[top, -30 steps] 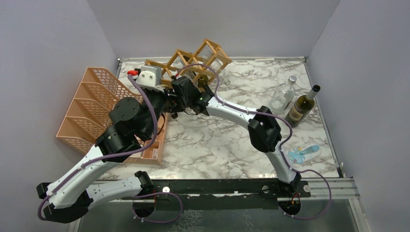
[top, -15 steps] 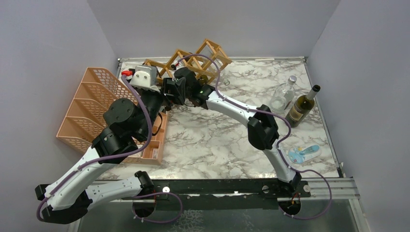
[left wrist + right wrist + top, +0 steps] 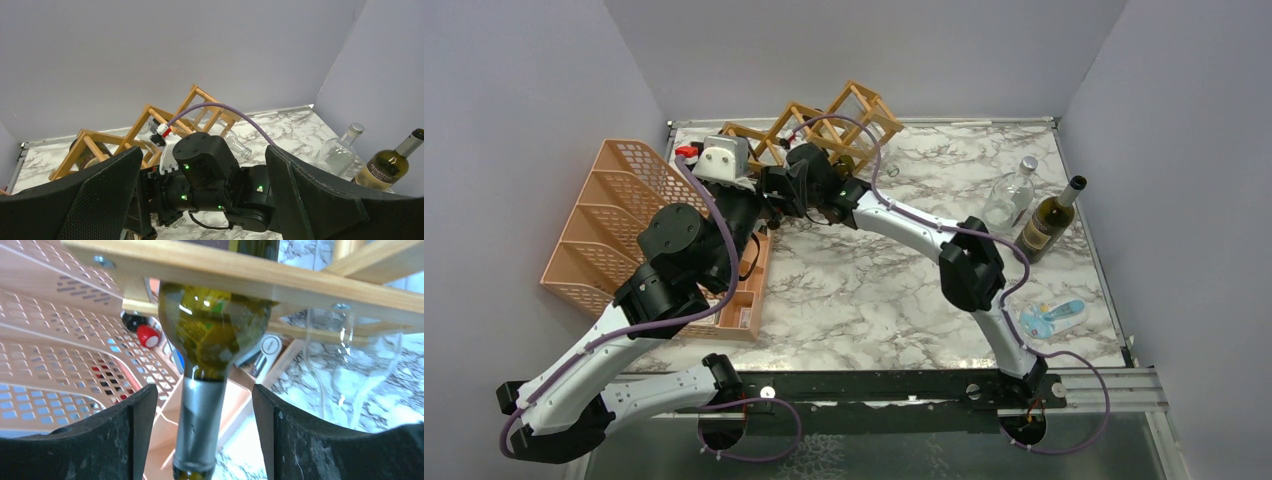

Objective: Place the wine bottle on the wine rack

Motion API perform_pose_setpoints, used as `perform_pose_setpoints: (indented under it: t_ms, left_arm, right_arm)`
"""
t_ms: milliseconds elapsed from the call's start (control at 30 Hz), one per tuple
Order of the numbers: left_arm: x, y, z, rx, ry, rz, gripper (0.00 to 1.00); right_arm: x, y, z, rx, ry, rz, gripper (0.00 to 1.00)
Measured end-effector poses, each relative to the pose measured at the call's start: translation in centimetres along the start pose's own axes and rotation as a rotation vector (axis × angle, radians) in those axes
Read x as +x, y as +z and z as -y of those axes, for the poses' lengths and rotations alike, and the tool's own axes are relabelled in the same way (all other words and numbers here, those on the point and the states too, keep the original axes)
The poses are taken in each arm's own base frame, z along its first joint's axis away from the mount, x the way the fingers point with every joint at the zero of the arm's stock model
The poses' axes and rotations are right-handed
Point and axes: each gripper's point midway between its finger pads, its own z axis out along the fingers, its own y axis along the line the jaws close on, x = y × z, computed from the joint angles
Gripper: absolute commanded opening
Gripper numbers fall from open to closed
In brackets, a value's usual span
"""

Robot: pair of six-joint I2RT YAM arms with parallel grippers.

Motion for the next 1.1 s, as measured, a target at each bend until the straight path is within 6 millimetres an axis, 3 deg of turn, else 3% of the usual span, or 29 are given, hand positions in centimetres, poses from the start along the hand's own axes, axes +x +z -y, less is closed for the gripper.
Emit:
perform_pose_setpoints:
  t_ms: [133, 267, 500, 767, 1100]
  left_arm:
    - [-0.1, 0.0, 0.0, 0.0, 0.0, 0.002, 0.99]
    - [-0.2, -0.1, -0.1, -0.001, 0.007, 0.004, 0.99]
    - [-0.5, -0.8, -0.7, 0.0, 0.001, 0.019, 0.99]
    - [2.2, -2.0, -1.4, 0.0, -0.008, -0.008, 0.99]
    - [9.6, -2.2, -1.0, 0.013, 0.002, -0.129, 0.99]
  right_arm:
    - [0.0, -1.6, 0.1, 0.009, -0.022, 0.005, 0.77]
    - [-1.5, -4.6, -1.0, -0.007, -0.046, 0.052, 0.77]
    - [-5.0, -13.0, -1.8, 0.007, -0.09, 0.19, 0.77]
    - [-7.5, -24.5, 2.9, 0.239, -0.156, 0.395, 0.81]
    - [-11.0, -38.2, 11.1, 0.665, -0.19, 0.543, 0.85]
